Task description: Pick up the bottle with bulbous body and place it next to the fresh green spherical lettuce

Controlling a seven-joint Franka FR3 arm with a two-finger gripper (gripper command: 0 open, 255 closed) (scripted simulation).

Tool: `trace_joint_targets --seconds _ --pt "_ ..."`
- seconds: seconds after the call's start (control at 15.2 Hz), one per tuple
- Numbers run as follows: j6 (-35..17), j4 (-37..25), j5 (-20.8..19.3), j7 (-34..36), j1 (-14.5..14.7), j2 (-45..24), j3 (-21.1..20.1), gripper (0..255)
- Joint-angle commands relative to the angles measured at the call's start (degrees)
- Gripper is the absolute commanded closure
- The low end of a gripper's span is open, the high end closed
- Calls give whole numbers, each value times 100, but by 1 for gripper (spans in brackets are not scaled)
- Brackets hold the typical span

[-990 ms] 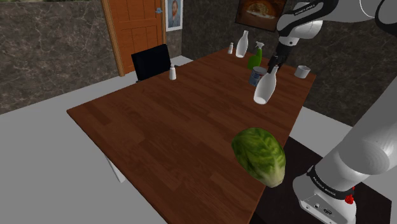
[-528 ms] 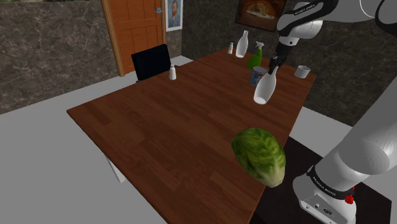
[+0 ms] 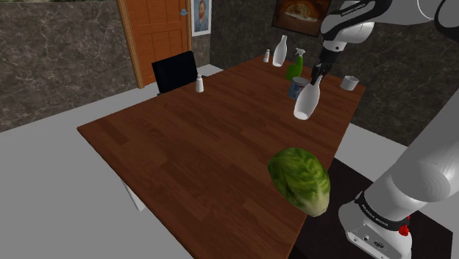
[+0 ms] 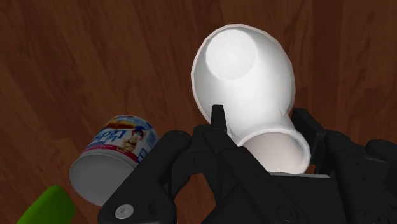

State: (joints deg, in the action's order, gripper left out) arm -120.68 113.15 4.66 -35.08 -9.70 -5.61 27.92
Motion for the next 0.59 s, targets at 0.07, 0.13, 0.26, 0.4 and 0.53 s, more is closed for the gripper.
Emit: trace_joint_targets --seconds 0.07,0.13,0.26,0.4,0.53 --pt "197 -123 -56 43 10 88 4 255" --pt "270 -174 -72 55 12 113 5 255" --pt "415 -281 -101 77 16 158 6 255" --pt "562 -392 -126 97 20 199 7 255" --pt "709 -509 -148 115 23 234 7 255"
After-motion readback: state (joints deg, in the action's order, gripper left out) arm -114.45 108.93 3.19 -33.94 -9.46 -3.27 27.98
